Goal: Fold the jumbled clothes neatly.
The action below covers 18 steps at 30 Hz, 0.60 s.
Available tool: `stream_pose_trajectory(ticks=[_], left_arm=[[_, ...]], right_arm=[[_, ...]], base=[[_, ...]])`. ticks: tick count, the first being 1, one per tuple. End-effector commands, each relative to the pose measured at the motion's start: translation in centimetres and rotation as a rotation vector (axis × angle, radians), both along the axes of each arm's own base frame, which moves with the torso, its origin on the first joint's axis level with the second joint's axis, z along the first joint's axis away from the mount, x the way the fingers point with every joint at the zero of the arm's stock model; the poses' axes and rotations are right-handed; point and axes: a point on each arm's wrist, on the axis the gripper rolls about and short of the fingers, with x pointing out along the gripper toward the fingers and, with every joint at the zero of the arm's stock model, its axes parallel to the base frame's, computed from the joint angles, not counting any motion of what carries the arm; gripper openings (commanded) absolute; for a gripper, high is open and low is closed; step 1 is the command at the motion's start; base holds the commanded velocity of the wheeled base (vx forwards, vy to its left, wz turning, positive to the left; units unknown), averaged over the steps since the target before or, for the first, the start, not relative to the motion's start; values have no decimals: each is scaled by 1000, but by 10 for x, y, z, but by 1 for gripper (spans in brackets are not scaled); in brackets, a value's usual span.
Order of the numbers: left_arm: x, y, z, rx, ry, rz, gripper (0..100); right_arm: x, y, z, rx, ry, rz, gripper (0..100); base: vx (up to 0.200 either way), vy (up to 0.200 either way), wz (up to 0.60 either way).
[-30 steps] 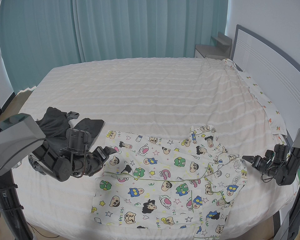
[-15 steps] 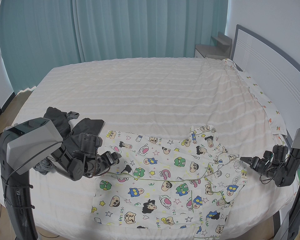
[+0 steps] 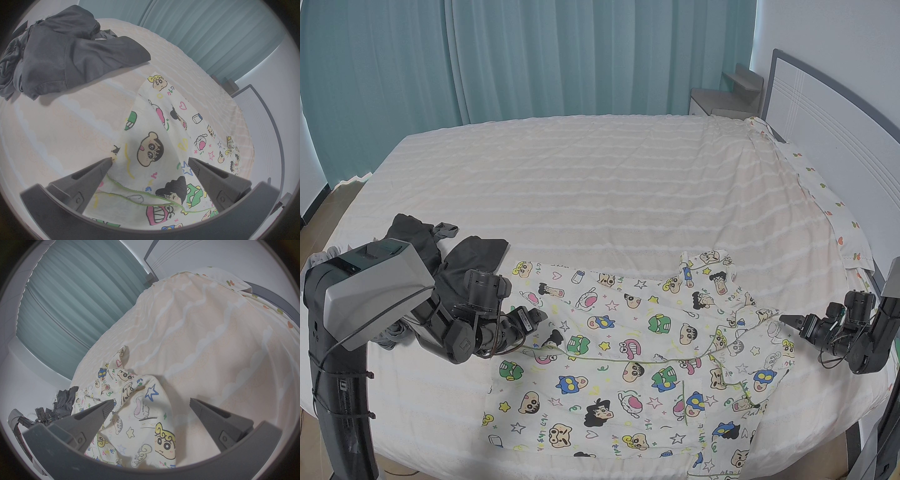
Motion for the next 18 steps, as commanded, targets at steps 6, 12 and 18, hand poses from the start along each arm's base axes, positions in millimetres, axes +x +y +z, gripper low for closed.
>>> stream_pose_trajectory(ticks=[6,12,18], left_arm=[[-2,-6,-7,9,18,-14,0],[-4,-4,-8,32,22,13,0],[-18,2,-2,51,36,5,0]], right_arm=[[0,0,-1,1,4,0,100],[0,0,-1,1,4,0,100],[0,1,-1,2,5,2,100]], base=[[0,0,0],[0,0,0],[0,0,0]])
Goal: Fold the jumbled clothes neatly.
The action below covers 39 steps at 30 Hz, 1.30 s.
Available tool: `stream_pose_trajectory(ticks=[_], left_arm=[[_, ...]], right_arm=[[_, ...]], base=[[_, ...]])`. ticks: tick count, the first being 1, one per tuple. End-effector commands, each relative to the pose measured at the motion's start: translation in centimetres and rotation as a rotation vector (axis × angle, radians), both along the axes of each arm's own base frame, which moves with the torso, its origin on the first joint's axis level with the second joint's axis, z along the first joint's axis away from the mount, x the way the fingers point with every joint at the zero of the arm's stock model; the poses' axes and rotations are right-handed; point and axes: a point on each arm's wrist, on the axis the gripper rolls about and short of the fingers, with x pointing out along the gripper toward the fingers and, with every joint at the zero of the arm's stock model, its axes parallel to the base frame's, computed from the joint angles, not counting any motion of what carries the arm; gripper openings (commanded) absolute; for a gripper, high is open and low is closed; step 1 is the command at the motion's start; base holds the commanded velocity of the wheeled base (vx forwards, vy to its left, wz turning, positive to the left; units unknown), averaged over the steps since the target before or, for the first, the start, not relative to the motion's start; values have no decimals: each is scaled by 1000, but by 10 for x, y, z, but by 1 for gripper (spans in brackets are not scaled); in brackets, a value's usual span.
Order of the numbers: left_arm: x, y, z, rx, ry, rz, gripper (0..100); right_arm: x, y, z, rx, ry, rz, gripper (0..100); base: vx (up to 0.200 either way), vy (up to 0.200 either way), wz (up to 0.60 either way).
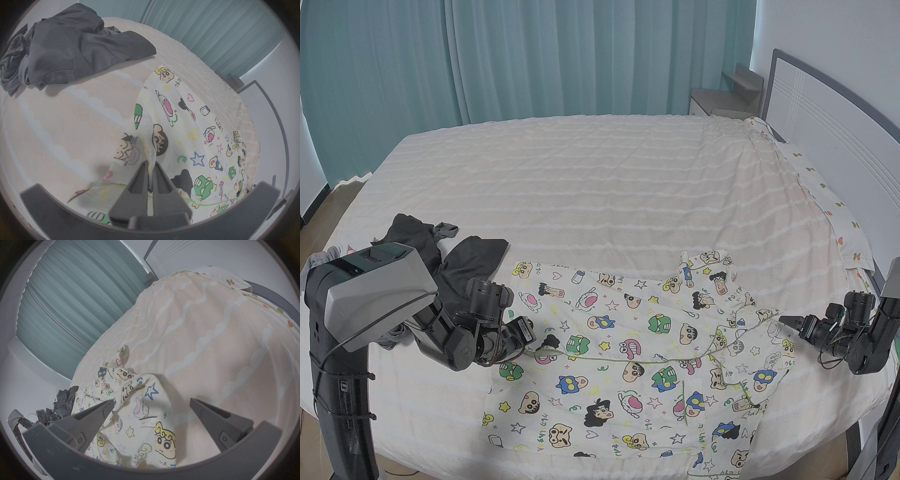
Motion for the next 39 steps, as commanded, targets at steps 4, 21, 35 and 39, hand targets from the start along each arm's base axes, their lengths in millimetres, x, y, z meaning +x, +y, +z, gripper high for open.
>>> stream_pose_trajectory(ticks=[4,21,35,39], left_arm=[[-19,7,8,40,12,-7,0],[-28,10,2,77,34,25,0],[-50,28,57,-48,-66,124,100],[-64,34,81,-110,-110,152,100]], right_arm=[[0,0,-1,1,2,1,100],[1,0,0,0,-1,-1,100],[1,-4,14,-6,-46,-14,100],[-2,-3,26,-11,-72,-15,100]], base=[[0,0,0],[0,0,0],[0,0,0],[0,0,0]])
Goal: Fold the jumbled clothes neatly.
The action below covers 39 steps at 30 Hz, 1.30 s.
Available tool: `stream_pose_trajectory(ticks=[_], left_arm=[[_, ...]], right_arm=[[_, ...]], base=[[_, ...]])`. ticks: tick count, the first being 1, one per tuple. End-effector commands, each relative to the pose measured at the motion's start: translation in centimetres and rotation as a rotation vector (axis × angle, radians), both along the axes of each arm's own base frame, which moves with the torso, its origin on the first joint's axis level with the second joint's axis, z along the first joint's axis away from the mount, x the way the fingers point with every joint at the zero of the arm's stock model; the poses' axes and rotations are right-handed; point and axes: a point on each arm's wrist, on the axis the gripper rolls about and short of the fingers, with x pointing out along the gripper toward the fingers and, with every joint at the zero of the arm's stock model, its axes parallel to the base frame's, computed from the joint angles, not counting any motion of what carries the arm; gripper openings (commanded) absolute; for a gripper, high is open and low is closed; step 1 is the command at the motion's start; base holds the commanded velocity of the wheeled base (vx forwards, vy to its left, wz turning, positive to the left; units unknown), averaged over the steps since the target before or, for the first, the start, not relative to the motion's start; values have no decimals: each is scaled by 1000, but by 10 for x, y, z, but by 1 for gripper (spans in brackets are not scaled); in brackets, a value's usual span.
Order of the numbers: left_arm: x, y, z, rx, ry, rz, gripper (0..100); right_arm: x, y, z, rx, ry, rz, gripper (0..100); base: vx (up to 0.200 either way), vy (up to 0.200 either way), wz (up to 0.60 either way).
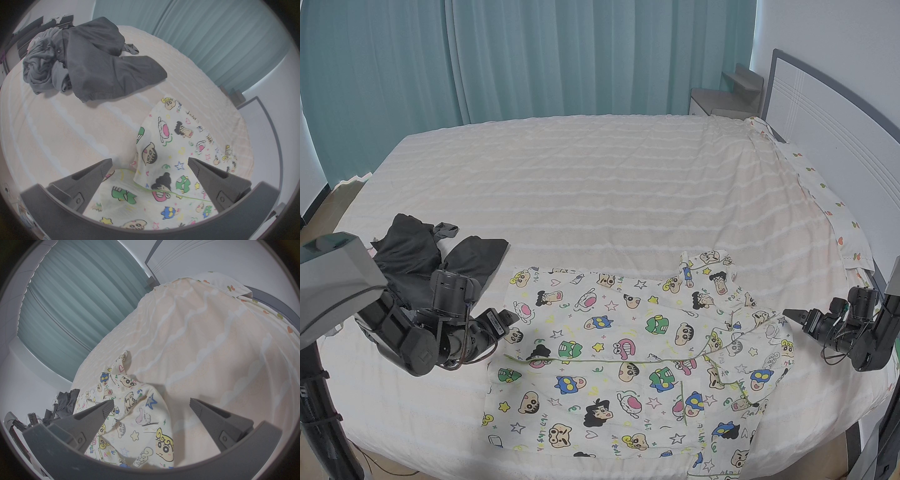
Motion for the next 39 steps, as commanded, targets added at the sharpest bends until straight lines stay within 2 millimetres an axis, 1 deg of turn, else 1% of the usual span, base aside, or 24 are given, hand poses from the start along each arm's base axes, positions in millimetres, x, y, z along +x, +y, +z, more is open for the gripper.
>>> stream_pose_trajectory(ticks=[1,3,6,8,9,11,13,14,15,17,20,22,24,26,29,32,34,36,39], left_arm=[[-21,8,36,-67,-77,32,100],[-41,10,48,-107,-90,29,100],[-61,12,53,-146,-78,-17,100],[-74,12,54,-174,-66,-32,100],[-77,11,54,-180,-62,-32,100],[-86,10,52,-204,-41,-22,100],[-94,9,48,-204,-21,-27,100],[-101,10,47,-203,-11,-32,100],[-103,10,47,-203,-11,-32,100],[-112,13,49,-229,-11,-22,100],[-115,13,53,-277,-12,0,100],[-121,7,56,-326,-3,4,100],[-125,3,53,-330,15,-11,100],[-129,1,50,-325,33,-24,100],[-132,0,46,-318,51,-32,100],[-136,1,42,-318,74,-42,100],[-139,2,41,-327,85,-57,100],[-141,2,41,-331,90,-63,100],[-142,3,39,-329,98,-65,100]], right_arm=[[-3,1,16,-9,-39,-3,100],[-6,1,24,-16,-61,-3,100],[-11,6,35,-24,-87,7,100],[-14,12,39,-25,-90,25,100],[-13,14,39,-26,-92,32,100],[-7,30,40,-26,-97,83,100],[-9,37,39,-24,-81,101,100],[-16,42,34,-19,-49,111,100],[-18,43,32,-19,-37,116,100],[-30,45,27,-18,1,115,100],[-37,45,28,-21,7,99,100],[-53,47,25,-16,47,95,100],[-67,50,18,-20,100,113,100],[-76,54,12,-37,135,143,100],[-86,60,-2,-58,207,197,100],[-92,67,-14,-78,260,247,100],[-92,72,-19,-102,247,288,100],[-92,80,-23,-114,236,330,100],[-87,94,-31,-119,208,380,100]], base=[[0,0,0],[0,0,0],[0,0,0],[0,0,0],[0,0,0],[-100,0,0],[-200,0,0],[-200,0,0],[-200,0,0],[-200,0,0],[-200,0,0],[-200,0,0],[-200,0,0],[-200,0,0],[-200,0,0],[-200,0,0],[-200,0,0],[0,0,0],[0,0,0]])
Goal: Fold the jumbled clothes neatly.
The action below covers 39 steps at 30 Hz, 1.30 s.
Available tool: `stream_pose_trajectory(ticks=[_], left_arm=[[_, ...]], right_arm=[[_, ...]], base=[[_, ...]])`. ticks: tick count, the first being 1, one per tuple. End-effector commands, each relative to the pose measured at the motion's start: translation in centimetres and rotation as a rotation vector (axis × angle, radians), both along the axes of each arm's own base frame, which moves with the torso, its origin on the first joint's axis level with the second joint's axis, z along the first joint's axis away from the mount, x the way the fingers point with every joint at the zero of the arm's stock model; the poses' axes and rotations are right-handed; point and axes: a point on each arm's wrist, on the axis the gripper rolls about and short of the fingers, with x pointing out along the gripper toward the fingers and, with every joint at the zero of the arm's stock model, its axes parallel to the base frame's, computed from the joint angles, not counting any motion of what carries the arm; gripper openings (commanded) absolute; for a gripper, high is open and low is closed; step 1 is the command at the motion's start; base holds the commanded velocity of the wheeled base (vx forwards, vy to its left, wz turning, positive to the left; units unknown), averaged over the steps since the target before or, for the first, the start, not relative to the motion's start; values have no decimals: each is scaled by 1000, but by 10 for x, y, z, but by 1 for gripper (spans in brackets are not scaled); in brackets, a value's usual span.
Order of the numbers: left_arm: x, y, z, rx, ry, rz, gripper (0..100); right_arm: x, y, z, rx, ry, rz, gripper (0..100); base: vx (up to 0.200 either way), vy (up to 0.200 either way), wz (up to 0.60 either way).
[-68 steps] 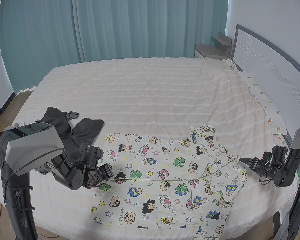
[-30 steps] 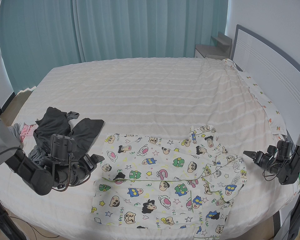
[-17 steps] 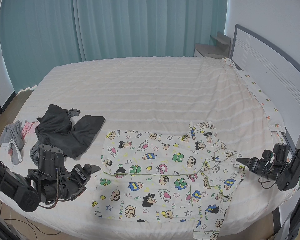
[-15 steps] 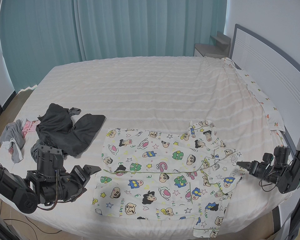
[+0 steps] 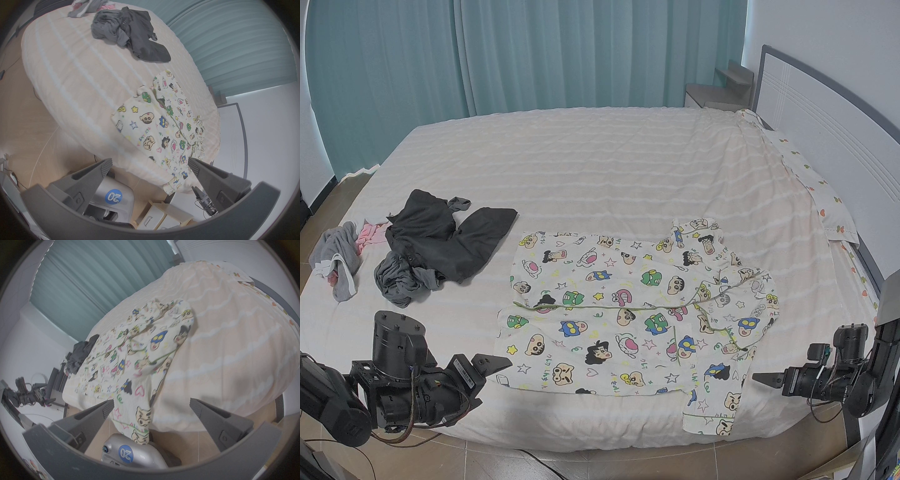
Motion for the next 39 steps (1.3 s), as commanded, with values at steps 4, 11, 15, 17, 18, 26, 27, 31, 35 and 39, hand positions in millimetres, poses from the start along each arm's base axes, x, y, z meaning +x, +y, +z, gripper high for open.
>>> stream_pose_trajectory(ticks=[4,11,15,17,18,26,27,31,35,39], left_arm=[[-5,0,-4,3,20,-16,100],[-5,0,-5,4,25,-18,100],[-6,-2,-5,5,28,-25,100],[-5,-2,-5,5,27,-25,100],[-5,-2,-5,5,27,-25,100],[-5,-2,-7,9,33,-26,100],[-5,-2,-7,9,33,-26,100],[-5,-2,-7,9,33,-24,100],[-5,-2,-7,9,35,-25,100],[-5,-2,-7,9,35,-25,100]], right_arm=[[1,29,-35,-5,67,122,100],[9,44,-49,-8,61,183,100],[22,46,-59,-7,42,183,100],[27,48,-60,-7,24,188,100],[29,50,-60,-6,15,195,100],[33,60,-57,-5,-13,232,100],[31,62,-56,-5,-10,241,100],[19,60,-53,-9,27,240,100],[1,55,-55,-11,103,239,100],[0,58,-60,-11,120,252,100]], base=[[0,0,0],[0,0,0],[0,0,0],[0,0,0],[0,0,0],[0,0,0],[0,0,0],[0,0,0],[0,0,0],[0,0,0]])
